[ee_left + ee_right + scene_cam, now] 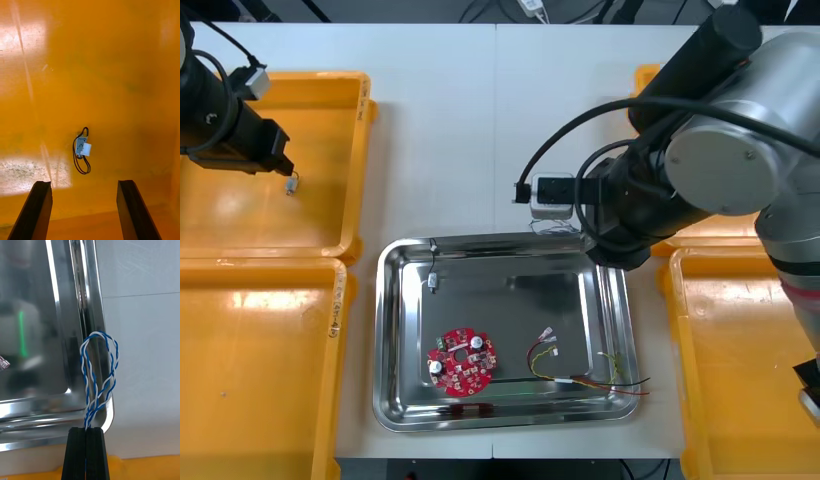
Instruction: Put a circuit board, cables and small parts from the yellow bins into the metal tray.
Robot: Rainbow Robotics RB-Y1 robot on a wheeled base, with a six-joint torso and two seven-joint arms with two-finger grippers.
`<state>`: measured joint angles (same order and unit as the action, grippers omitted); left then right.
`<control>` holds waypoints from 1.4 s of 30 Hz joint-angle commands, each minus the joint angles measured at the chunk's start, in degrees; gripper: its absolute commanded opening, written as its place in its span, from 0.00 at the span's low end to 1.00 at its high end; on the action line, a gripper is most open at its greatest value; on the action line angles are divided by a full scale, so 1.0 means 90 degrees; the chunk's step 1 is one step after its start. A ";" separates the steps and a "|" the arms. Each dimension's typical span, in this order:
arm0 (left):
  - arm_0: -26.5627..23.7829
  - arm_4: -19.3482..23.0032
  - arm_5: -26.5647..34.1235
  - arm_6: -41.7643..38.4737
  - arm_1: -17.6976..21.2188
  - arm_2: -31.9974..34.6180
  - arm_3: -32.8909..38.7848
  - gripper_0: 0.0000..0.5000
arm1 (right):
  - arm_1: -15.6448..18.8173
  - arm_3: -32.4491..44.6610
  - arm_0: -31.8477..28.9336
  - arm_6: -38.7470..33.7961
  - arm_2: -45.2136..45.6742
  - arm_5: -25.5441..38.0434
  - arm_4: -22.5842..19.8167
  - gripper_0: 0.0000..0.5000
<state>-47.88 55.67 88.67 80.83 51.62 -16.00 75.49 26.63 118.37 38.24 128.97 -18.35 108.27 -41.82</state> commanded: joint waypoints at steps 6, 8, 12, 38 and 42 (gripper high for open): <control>-0.0324 -0.0082 -0.0682 0.0726 0.0280 -0.0185 -0.0360 1.00 | -0.0263 0.0217 -0.0489 0.0270 -0.0734 -0.0682 0.0681 0.00; -0.0314 -0.0102 -0.0751 0.0726 0.0241 -0.0215 -0.0409 1.00 | -0.0263 0.0217 -0.0577 0.0289 -0.0793 -0.0789 0.0740 0.00; -0.0314 -0.0131 -0.0790 0.0687 0.0192 -0.0263 -0.0438 1.00 | -0.0253 0.0208 -0.0743 0.0299 -0.0900 -0.0936 0.0877 0.00; 0.0223 -0.0199 -0.1239 0.0658 -0.0218 -0.0263 -0.0448 1.00 | -0.0244 -0.0593 -0.0919 0.0231 -0.1516 -0.2098 0.1472 0.00; 0.0232 -0.0238 -0.1239 0.0648 -0.0306 -0.0263 -0.0438 1.00 | -0.0234 -0.0593 -0.0919 0.0241 -0.1516 -0.2098 0.1531 0.16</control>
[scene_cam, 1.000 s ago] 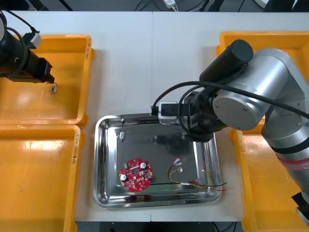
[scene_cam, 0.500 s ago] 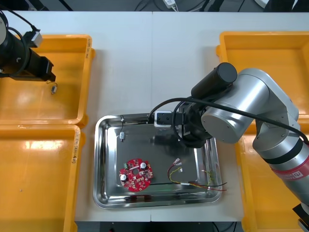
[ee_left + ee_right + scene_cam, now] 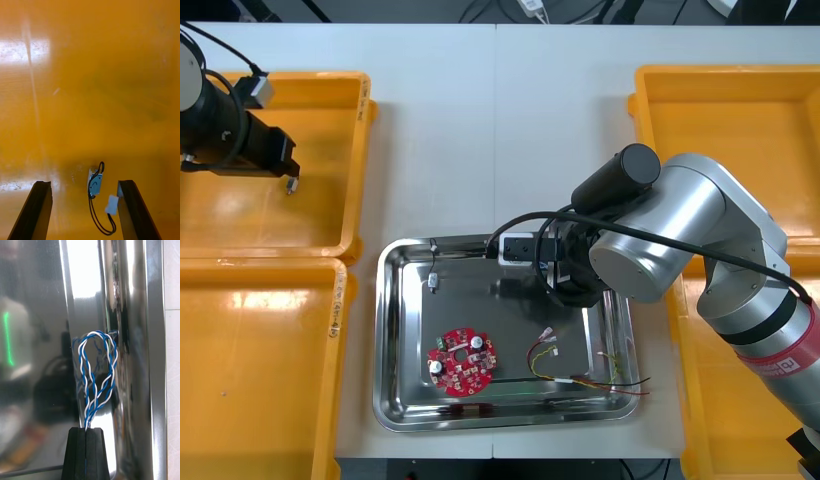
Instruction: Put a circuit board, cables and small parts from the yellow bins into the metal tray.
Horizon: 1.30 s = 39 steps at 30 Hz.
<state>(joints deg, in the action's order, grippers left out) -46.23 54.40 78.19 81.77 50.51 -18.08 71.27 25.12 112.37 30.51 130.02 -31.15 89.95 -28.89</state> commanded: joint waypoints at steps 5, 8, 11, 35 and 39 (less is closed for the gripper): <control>0.0078 -0.0156 -0.0065 0.0524 -0.0290 -0.0032 0.0030 1.00 | -0.0057 0.0083 -0.0031 0.0113 -0.0026 0.0083 0.0114 0.64; 0.0107 -0.0175 -0.0074 0.0543 -0.0320 -0.0032 0.0030 1.00 | -0.0057 0.0122 -0.0011 0.0113 0.0043 0.0210 0.0065 0.89; 0.0146 -0.0205 -0.0084 0.0553 -0.0329 -0.0032 0.0030 1.00 | -0.0057 0.0200 0.0038 0.0104 0.0140 0.0415 -0.0013 0.95; 0.0429 -0.0263 -0.0592 0.0631 -0.0329 -0.0218 0.0030 1.00 | 0.0139 0.0776 0.0839 -0.0268 0.2591 0.2227 -0.1234 0.97; 0.0439 -0.0244 -0.0592 0.0641 -0.0329 -0.0228 0.0030 1.00 | 0.0402 0.0786 0.0868 -0.0687 0.2953 0.2227 -0.1439 0.97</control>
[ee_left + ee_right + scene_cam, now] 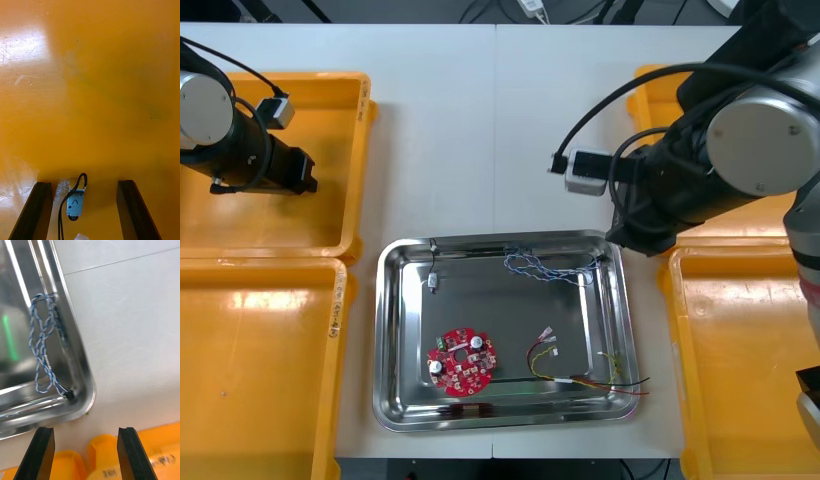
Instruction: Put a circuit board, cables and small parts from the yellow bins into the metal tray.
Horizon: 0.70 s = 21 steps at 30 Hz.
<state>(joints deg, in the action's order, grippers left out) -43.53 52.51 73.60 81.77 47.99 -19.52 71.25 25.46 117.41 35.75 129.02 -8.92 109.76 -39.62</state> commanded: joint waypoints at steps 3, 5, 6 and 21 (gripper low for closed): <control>0.0140 -0.0033 -0.0082 0.0641 -0.0049 -0.0068 0.0033 1.00 | 0.0638 0.0226 0.0344 -0.1074 0.0864 0.0027 -0.0549 0.97; 0.0140 -0.0024 -0.0082 0.0650 -0.0049 -0.0077 0.0033 0.70 | 0.0794 0.0226 0.0354 -0.1328 0.1060 0.0027 -0.0705 0.97; 0.0140 -0.0014 -0.0082 0.0641 -0.0049 -0.0068 0.0033 0.00 | 0.0912 0.0226 0.0354 -0.1494 0.1167 0.0027 -0.0793 0.96; 0.0140 -0.0024 -0.0033 0.0602 -0.0019 -0.0038 0.0140 0.00 | 0.2064 0.0236 -0.0027 -0.3828 0.1948 0.0027 -0.0920 0.97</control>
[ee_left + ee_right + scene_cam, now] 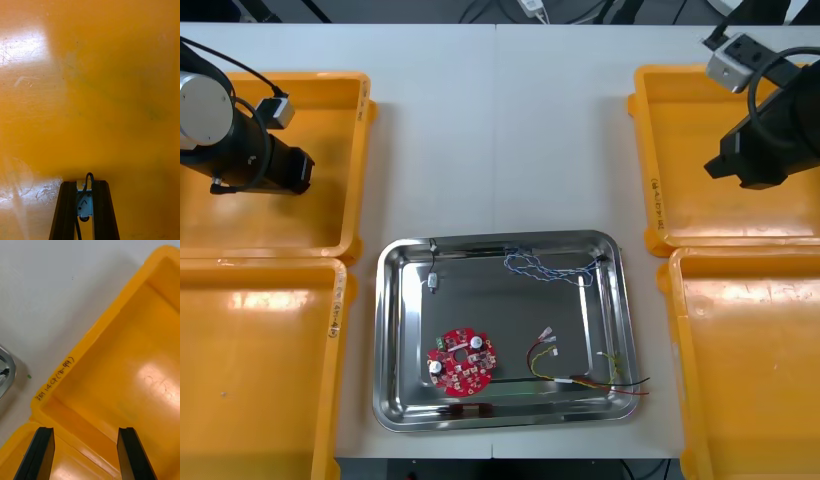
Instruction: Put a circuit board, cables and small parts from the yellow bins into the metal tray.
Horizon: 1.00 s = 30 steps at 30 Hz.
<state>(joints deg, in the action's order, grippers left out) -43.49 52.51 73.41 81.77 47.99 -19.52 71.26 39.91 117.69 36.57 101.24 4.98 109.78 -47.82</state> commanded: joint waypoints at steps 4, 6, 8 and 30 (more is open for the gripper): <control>0.0086 -0.0043 0.0330 0.0533 0.0059 0.0108 0.0364 0.00 | 0.0731 0.0205 -0.0460 -0.1376 0.0540 0.0024 -0.0028 0.97; 0.0037 -0.0053 0.0545 0.0504 0.0098 0.0167 0.0461 0.00 | 0.0907 0.0205 -0.0626 -0.1571 0.0540 0.0024 -0.0018 0.97; 0.0018 -0.0043 0.0740 0.0455 0.0137 0.0274 0.0579 0.00 | 0.1044 0.0215 -0.0802 -0.1776 0.0550 0.0024 0.0001 0.97; -0.0275 -0.0258 0.2996 -0.1967 0.0303 0.0684 0.3020 0.00 | 0.1425 -0.0107 -0.1437 -0.3710 0.0853 0.0024 -0.0341 0.97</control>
<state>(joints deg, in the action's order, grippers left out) -43.52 50.09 98.08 72.72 48.23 -15.51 94.43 49.49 117.25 24.07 68.85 10.72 109.79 -49.90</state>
